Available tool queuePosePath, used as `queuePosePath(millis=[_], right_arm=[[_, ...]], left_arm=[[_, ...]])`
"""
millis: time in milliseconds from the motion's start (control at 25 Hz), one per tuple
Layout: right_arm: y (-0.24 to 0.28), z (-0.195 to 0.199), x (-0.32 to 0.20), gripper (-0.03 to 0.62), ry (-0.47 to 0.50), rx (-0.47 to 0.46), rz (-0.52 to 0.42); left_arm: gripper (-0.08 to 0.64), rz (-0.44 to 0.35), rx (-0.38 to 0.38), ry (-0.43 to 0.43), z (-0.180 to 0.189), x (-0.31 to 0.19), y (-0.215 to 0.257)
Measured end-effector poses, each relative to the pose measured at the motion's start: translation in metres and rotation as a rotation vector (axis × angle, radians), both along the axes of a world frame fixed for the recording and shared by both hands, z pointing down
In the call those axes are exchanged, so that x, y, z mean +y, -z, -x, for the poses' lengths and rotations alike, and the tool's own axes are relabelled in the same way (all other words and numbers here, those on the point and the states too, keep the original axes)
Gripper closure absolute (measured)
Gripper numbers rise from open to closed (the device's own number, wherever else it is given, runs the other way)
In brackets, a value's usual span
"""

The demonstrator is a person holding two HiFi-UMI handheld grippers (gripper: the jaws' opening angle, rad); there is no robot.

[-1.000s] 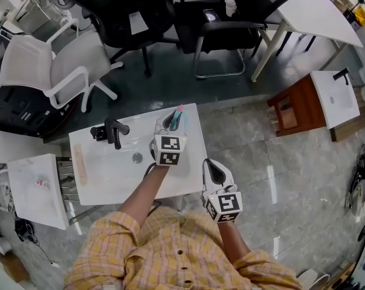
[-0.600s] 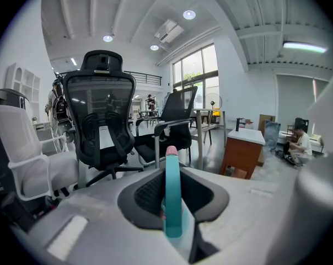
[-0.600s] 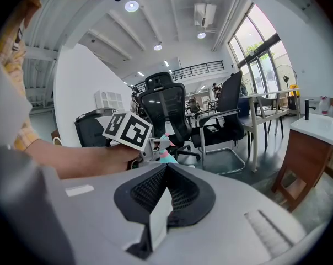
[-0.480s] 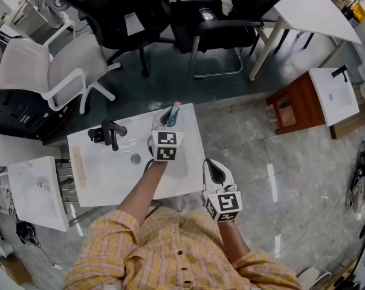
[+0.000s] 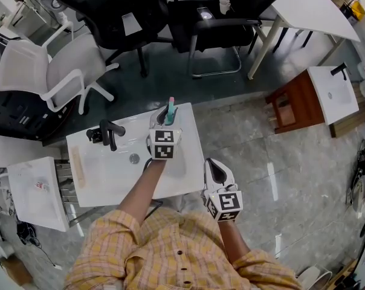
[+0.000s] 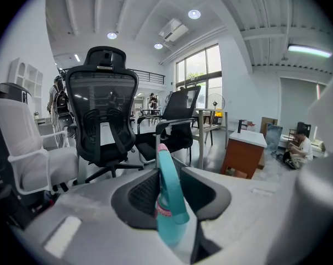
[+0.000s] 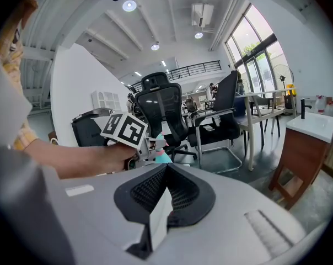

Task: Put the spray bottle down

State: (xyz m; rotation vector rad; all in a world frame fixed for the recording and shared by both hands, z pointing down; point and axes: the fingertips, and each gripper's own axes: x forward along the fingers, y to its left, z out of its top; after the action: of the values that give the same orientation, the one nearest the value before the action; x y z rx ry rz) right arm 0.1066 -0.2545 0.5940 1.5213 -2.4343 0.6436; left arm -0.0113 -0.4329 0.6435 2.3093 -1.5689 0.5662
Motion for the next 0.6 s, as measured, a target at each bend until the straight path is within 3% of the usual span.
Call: queuePosePath(millis=[600], right_arm=[[0.0067,0.0040,0.0035,0.591,0.013,-0.006,-0.014]], left_arm=[[0.421,-0.012,-0.018,0.024,0.0068,0.0075,0.0089]])
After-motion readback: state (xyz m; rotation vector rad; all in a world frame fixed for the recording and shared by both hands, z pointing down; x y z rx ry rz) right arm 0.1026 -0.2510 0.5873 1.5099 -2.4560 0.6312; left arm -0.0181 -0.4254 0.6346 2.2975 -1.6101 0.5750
